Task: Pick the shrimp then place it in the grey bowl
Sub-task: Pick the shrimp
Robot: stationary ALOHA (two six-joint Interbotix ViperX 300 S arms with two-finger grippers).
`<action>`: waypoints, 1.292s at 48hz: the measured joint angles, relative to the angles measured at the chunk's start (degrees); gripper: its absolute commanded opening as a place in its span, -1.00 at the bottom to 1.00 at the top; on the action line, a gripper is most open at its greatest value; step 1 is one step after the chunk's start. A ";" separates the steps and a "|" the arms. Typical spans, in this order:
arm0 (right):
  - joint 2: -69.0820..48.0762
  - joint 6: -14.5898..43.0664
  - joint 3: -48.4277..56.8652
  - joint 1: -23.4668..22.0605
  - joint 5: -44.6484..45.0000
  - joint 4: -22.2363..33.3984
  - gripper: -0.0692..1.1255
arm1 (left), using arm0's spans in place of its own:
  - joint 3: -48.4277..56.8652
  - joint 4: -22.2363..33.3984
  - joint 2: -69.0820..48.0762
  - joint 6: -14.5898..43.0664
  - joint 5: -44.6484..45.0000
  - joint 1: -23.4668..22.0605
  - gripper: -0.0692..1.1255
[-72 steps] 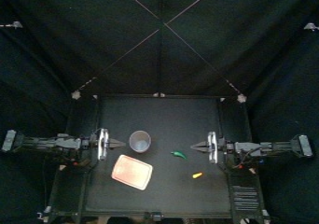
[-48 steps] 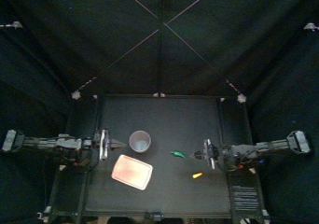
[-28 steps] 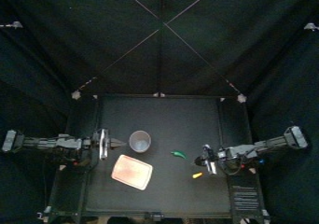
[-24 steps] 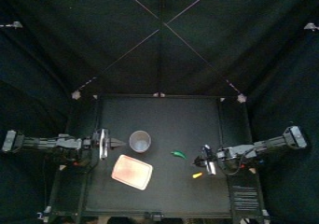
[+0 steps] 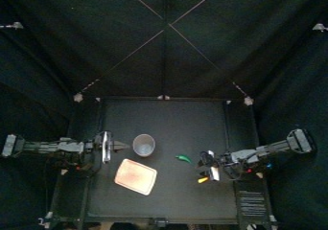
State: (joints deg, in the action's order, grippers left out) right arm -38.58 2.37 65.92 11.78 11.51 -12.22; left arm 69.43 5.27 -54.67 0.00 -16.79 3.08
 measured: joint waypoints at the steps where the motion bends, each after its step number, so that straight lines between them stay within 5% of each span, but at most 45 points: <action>1: 0.26 0.00 -0.09 0.00 1.67 -0.18 0.47 | 0.09 0.00 0.00 0.00 -0.09 0.09 -0.85; 17: 5.19 0.09 -2.02 1.23 18.19 -1.05 0.47 | 0.00 0.09 0.00 -0.09 -1.14 0.97 -0.85; 62: 27.60 0.09 -7.47 4.13 13.71 -4.48 0.38 | 0.70 0.09 0.09 -0.09 -1.23 2.02 -0.85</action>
State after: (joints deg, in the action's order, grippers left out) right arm -10.99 2.46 58.45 15.91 25.22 -16.70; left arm 70.14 5.36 -54.58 -0.09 -18.02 5.10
